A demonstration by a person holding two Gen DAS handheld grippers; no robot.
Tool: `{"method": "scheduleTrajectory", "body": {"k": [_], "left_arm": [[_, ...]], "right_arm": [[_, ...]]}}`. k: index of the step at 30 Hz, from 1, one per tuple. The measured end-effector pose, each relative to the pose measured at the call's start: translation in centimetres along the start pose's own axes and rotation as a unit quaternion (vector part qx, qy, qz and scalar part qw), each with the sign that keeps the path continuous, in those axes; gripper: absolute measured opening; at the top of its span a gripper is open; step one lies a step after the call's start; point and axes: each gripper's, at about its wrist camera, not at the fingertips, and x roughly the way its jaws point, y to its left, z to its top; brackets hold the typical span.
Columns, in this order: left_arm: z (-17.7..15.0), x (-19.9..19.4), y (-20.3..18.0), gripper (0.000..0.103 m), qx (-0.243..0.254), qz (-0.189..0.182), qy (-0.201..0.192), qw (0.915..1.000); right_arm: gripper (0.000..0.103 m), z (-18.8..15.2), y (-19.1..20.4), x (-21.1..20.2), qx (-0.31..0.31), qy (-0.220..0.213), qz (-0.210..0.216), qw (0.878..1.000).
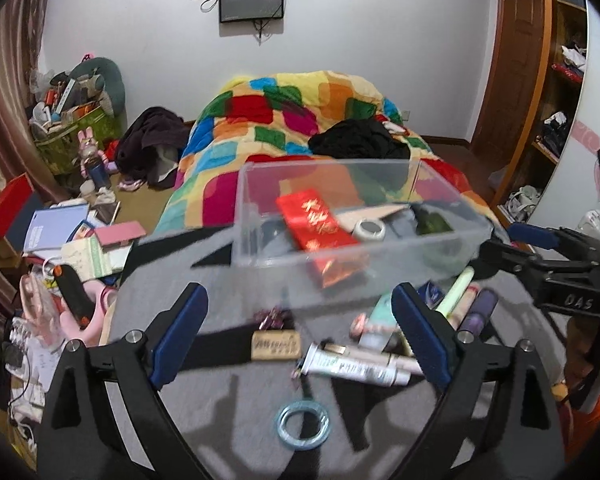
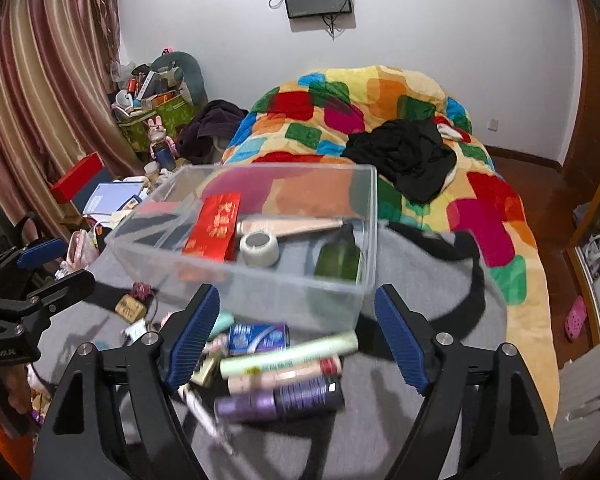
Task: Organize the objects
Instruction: 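Grasp the teal tape roll with the left tool while the right tool grasps the purple spray can, then carry the teal tape and purple spray can into the clear box and release both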
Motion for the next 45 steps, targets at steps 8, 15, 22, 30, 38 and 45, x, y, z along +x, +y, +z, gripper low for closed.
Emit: {"method": "scheduleTrajectory", "body": {"k": [8, 15, 22, 30, 38, 45], "left_arm": [[-4.5, 0.9, 1.7, 0.094, -0.023, 0.000, 0.048, 0.9986], [-7.5, 2.1, 1.1, 0.094, -0.026, -0.004, 0.075, 0.9968], [-8.7, 2.2, 0.3, 0.074, -0.011, 0.013, 0.067, 0.9976], [-9.0, 1.8, 0.9, 0.045, -0.020, 0.015, 0.051, 0.9984], [-8.7, 1.2, 1.2, 0.038, -0.024, 0.016, 0.045, 0.9986], [-7.2, 0.0, 1.5, 0.038, -0.030, 0.010, 0.022, 0.9993]], "right_arm": [[0.077, -4.0, -1.0, 1.1, 0.044, 0.046, -0.006, 0.998], [0.077, -5.6, -2.4, 4.0, 0.117, 0.091, 0.007, 0.989], [0.061, -6.2, -1.8, 3.1, 0.088, 0.080, 0.013, 0.993], [0.030, -7.2, -2.8, 1.5, 0.060, 0.078, -0.009, 0.995], [0.023, -8.1, -3.2, 0.9, 0.035, 0.072, -0.035, 0.996], [0.023, -7.2, -3.0, -0.8, 0.032, 0.043, -0.028, 0.998]]}}
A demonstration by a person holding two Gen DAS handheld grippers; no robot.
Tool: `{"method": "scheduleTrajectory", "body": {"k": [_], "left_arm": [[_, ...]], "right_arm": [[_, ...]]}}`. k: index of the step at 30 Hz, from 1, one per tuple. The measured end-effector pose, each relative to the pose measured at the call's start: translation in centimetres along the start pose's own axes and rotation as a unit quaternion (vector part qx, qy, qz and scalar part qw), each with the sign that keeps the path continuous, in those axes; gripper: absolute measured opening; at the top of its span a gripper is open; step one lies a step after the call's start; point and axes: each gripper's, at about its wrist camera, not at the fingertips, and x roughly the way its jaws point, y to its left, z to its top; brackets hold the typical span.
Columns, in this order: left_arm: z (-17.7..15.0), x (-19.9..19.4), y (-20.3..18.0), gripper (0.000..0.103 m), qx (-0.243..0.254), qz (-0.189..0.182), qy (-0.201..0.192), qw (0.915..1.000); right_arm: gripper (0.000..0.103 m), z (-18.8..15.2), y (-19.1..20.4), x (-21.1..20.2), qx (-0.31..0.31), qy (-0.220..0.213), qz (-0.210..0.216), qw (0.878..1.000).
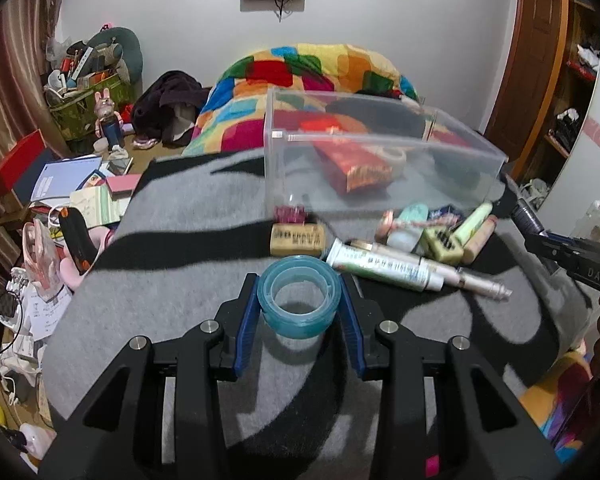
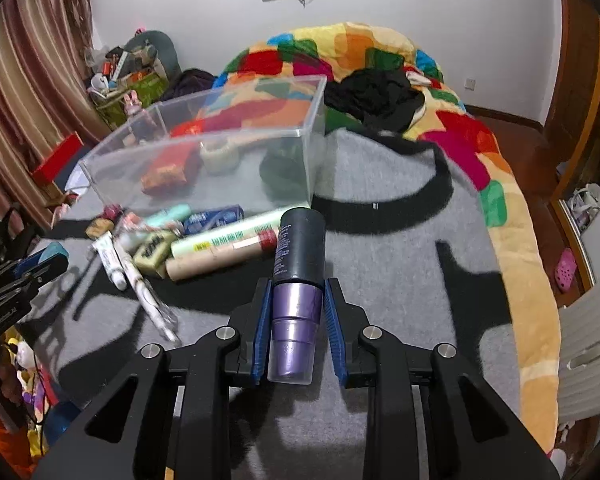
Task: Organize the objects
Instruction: 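Carry the teal tape and purple spray can into the clear box and release both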
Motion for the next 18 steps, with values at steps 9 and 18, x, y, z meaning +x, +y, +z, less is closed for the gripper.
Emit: {"method": "scheduleTrajectory", "body": {"k": [9, 18], "left_arm": [[3.5, -1.2, -0.2, 0.038, -0.001, -0.010, -0.045, 0.9990], [6.7, -0.6, -0.6, 0.038, -0.003, -0.012, -0.064, 0.9979]], "right_arm": [[0.023, 3.2, 1.5, -2.4, -0.014, -0.056, 0.018, 0.998], [0.023, 6.2, 3.1, -2.6, -0.027, -0.087, 0.032, 0.995]]}}
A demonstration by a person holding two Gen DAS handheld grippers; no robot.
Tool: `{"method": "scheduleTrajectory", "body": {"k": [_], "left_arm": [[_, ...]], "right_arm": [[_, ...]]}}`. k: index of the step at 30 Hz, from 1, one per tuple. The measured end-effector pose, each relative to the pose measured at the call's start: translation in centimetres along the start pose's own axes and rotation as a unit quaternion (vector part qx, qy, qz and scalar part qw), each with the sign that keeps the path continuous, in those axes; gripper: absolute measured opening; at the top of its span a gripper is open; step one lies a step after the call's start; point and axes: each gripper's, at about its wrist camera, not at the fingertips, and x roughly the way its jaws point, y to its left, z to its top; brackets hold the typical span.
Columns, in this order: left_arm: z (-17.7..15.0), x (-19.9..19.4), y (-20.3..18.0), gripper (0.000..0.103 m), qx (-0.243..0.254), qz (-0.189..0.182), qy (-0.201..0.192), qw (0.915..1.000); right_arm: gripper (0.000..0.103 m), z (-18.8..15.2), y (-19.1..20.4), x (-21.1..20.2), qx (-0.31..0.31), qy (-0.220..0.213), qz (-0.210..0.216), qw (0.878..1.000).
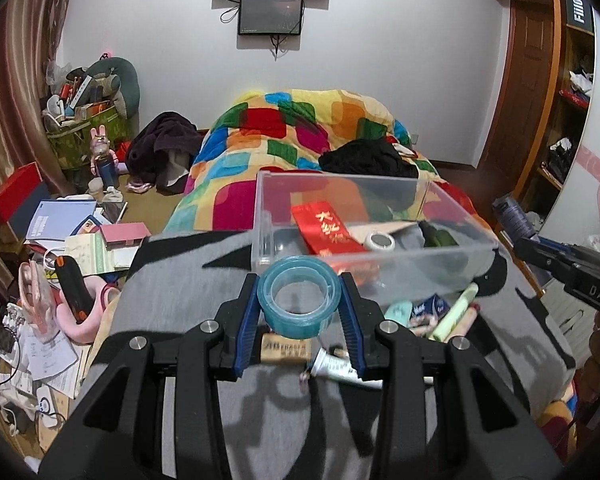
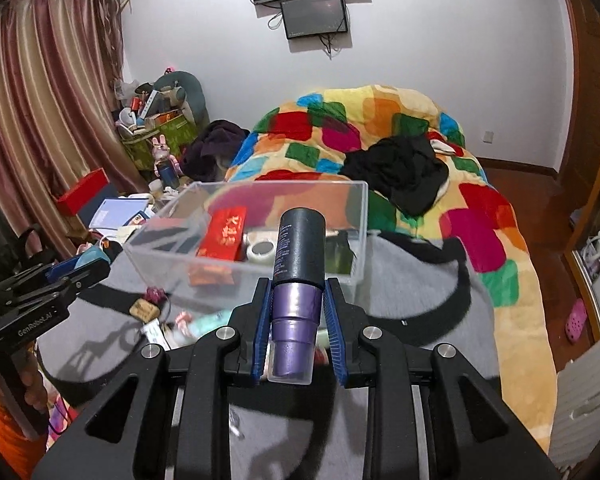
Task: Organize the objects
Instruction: 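Carry the teal tape and purple spray can into the clear box and release both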
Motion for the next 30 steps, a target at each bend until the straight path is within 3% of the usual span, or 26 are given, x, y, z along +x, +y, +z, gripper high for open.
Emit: {"method": "scheduleTrajectory", "body": {"k": [17, 30], "left_arm": [[3.0, 4.7, -0.3, 0.038, -0.001, 0.005, 0.016, 0.9999], [3.4, 8.7, -0.3, 0.038, 0.004, 0.003, 0.061, 0.9981]], "right_arm": [[0.023, 3.8, 1.1, 3.9, -0.013, 0.003, 0.007, 1.000], [0.023, 4.7, 0.8, 9.2, -0.018, 0.068, 0.005, 0.998]]}}
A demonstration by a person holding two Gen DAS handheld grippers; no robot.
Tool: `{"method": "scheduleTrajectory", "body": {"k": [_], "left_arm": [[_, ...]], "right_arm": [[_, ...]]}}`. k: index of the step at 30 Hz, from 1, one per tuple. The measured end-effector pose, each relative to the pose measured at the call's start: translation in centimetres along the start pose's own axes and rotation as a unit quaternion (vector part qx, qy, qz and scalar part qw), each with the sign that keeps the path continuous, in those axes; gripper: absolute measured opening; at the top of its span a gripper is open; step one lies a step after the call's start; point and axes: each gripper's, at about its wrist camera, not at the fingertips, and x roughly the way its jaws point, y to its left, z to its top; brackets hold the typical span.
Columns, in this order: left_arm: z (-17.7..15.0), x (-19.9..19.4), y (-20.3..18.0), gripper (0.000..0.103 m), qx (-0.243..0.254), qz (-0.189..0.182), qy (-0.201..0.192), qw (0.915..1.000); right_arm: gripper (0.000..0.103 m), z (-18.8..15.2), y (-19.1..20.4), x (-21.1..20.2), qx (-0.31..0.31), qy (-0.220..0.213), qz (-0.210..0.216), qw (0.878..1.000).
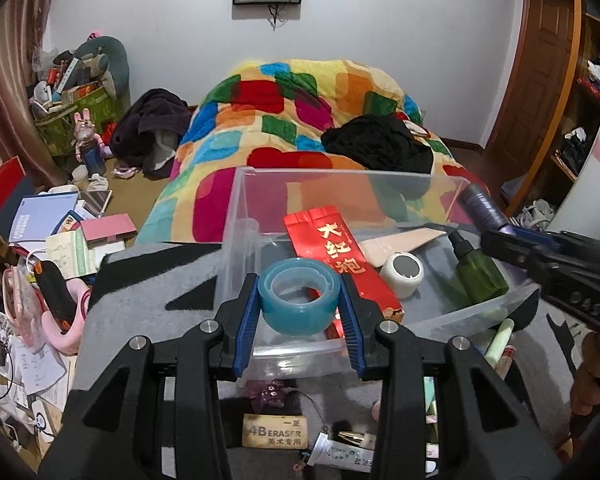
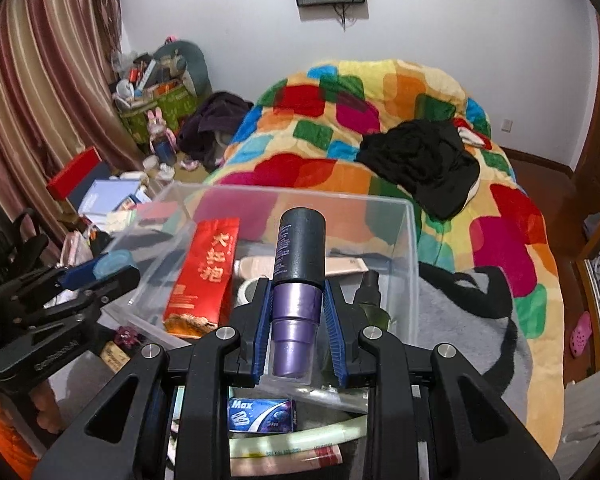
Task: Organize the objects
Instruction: 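Carry the teal tape and purple spray can into the clear box and release both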
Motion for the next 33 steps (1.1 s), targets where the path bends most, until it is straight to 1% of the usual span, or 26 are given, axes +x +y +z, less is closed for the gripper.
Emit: {"method": "scheduleTrajectory", "body": {"k": [5, 8, 11, 14, 17, 19, 21, 24, 28, 30, 31, 33], "left_arm": [[0.0, 0.2, -0.5, 0.039, 0.009, -0.005, 0.008, 0.9999], [0.1, 0.2, -0.4, 0.043, 0.006, -0.008, 0.011, 0.9999], [0.1, 0.0, -0.4, 0.045, 0.004, -0.014, 0.012, 0.9998], [0.0, -0.4, -0.6, 0.050, 0.008, -0.016, 0.011, 0.9998], [-0.2, -1.1, -0.8, 0.058, 0.013, -0.018, 0.004, 0.9998], [-0.3, -1.7, -1.0, 0.059, 0.016, -0.019, 0.000, 0.9997], [-0.4, -2.3, -1.0, 0.061, 0.017, -0.021, -0.003, 0.9996], [-0.4, -3.3, -0.9, 0.062, 0.020, -0.021, -0.011, 0.9995], [-0.9, -4.9, -0.5, 0.063, 0.019, -0.017, -0.021, 0.9994], [-1.2, -5.2, 0.0, 0.064, 0.019, -0.014, -0.022, 0.9995], [-1.5, -5.3, 0.3, 0.065, 0.018, -0.011, -0.021, 0.9996], [-2.2, -5.5, 0.6, 0.071, 0.017, -0.007, -0.017, 0.9997]], "right_arm": [[0.023, 0.0, 0.2, 1.8, -0.008, 0.027, -0.003, 1.000], [0.023, -0.1, 0.2, 2.6, -0.012, 0.043, 0.000, 0.999], [0.024, -0.2, 0.2, 3.1, -0.013, 0.057, 0.003, 0.998], [0.023, -0.3, 0.0, 3.3, -0.007, 0.065, 0.008, 0.998], [0.024, -0.3, -0.2, 3.1, -0.005, 0.066, 0.006, 0.998], [0.025, -0.3, -0.1, 2.8, -0.008, 0.065, 0.006, 0.998], [0.031, -0.4, -0.1, 2.4, -0.010, 0.061, 0.004, 0.998], [0.036, -0.4, 0.0, 1.2, -0.009, 0.047, 0.010, 0.999], [0.043, -0.6, 0.2, -0.9, -0.006, 0.023, 0.014, 1.000], [0.050, -0.8, 0.3, -2.1, -0.007, 0.010, 0.016, 1.000], [0.051, -1.0, 0.3, -2.6, -0.008, 0.003, 0.015, 1.000], [0.057, -1.6, 0.3, -3.7, -0.007, -0.007, 0.013, 1.000]]}}
